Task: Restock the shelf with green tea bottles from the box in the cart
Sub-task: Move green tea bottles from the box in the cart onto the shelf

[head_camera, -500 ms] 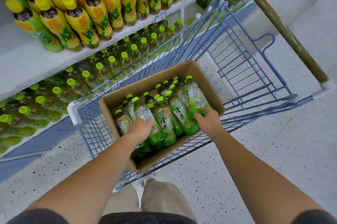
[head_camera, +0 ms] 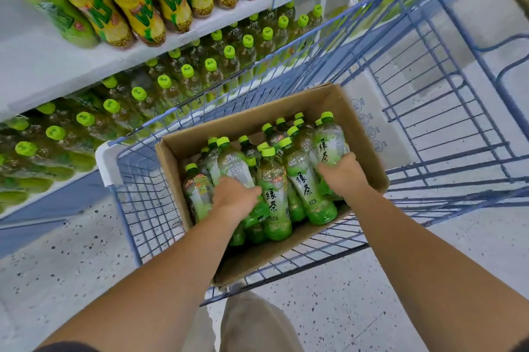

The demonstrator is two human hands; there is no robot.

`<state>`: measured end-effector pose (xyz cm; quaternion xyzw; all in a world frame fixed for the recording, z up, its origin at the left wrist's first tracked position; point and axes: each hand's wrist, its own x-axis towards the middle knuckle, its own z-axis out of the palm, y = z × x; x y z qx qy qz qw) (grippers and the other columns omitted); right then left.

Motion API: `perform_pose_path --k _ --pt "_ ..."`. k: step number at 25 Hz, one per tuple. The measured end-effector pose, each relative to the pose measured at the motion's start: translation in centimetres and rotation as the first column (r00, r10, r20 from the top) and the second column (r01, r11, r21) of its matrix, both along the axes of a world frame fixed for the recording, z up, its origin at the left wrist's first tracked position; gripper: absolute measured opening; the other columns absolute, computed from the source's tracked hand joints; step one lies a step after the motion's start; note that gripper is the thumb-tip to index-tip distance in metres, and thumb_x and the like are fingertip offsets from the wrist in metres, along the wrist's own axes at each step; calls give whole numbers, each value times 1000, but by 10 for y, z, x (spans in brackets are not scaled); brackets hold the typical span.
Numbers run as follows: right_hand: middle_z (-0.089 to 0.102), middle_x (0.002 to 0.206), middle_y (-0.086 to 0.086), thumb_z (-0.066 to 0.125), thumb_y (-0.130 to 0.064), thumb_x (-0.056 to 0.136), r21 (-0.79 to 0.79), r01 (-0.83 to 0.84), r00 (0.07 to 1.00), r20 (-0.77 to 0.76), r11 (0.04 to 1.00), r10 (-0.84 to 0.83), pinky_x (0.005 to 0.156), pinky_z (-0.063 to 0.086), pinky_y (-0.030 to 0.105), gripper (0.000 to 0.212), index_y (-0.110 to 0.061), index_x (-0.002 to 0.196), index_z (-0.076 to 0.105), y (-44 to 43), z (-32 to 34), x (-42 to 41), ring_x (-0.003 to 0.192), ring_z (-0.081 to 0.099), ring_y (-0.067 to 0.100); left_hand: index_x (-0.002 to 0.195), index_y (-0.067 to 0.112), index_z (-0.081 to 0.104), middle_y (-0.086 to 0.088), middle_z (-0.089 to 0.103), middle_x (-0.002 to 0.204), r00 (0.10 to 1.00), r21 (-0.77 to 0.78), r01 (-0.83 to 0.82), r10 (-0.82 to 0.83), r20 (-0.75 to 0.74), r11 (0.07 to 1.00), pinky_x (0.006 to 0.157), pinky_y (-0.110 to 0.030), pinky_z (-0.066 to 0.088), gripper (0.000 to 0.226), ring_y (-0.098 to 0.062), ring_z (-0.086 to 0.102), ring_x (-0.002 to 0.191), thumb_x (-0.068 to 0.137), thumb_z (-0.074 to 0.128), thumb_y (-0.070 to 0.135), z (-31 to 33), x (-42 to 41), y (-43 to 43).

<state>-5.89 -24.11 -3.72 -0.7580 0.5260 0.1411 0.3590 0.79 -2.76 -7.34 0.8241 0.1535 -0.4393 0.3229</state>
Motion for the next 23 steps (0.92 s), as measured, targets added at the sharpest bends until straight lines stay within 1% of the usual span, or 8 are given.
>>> perform_pose_path --k 3,4,7,11,13,16,20,23 --pt "64 83 -1 80 -37 72 85 65 995 69 994 -71 84 57 42 34 -19 88 56 2 -9 -7 82 64 21 128 -4 49 -4 54 73 999 34 30 -30 -22 999 49 -27 42 71 -17 57 58 79 78 38 -6 5 -2" --pt "69 88 3 79 -40 67 148 113 991 53 983 -122 83 58 42 46 -15 101 63 2 -9 -9 83 67 21 124 -4 54 -5 55 74 999 31 17 -16 -33 999 54 -29 46 64 -18 56 60 79 77 35 -6 8 -3" --pt "65 102 8 76 -32 75 280 179 982 9 943 -189 79 53 37 64 -5 129 54 11 -3 -21 88 64 24 137 -2 46 -10 59 107 996 -22 -19 17 -84 1000 78 -33 47 65 -21 53 85 85 74 24 -1 8 -2" --pt "63 118 14 78 -33 63 359 207 976 -5 910 -220 86 55 44 81 -2 133 50 30 7 -32 100 64 28 146 4 34 -16 40 149 974 -141 -100 68 -215 985 103 -47 39 77 -33 43 132 80 73 12 6 11 11" --pt "66 112 13 76 -26 65 422 228 965 25 877 -262 86 56 46 66 -2 124 57 36 11 -35 97 65 29 147 7 33 -13 35 153 960 -176 -137 87 -266 975 103 -49 36 90 -34 36 138 68 74 12 20 9 17" --pt "64 102 12 70 -12 76 450 193 967 62 872 -246 75 52 40 33 -8 107 59 53 21 -41 88 62 27 132 5 50 -7 42 145 957 -259 -190 119 -266 947 98 -47 38 90 -33 39 132 45 66 16 33 2 30" --pt "66 103 10 71 -23 76 418 77 984 112 905 -135 82 53 41 33 -12 104 58 82 38 -44 89 61 21 104 3 53 -12 55 104 936 -328 -276 175 -307 903 78 -38 49 47 -28 58 86 59 60 10 68 -11 50" --pt "60 92 4 69 -21 85 420 21 981 167 907 -100 73 46 32 26 -11 99 50 104 58 -41 77 53 12 98 8 57 -14 59 82 922 -380 -315 186 -339 870 76 -44 53 43 -29 60 70 56 64 17 97 -13 70"
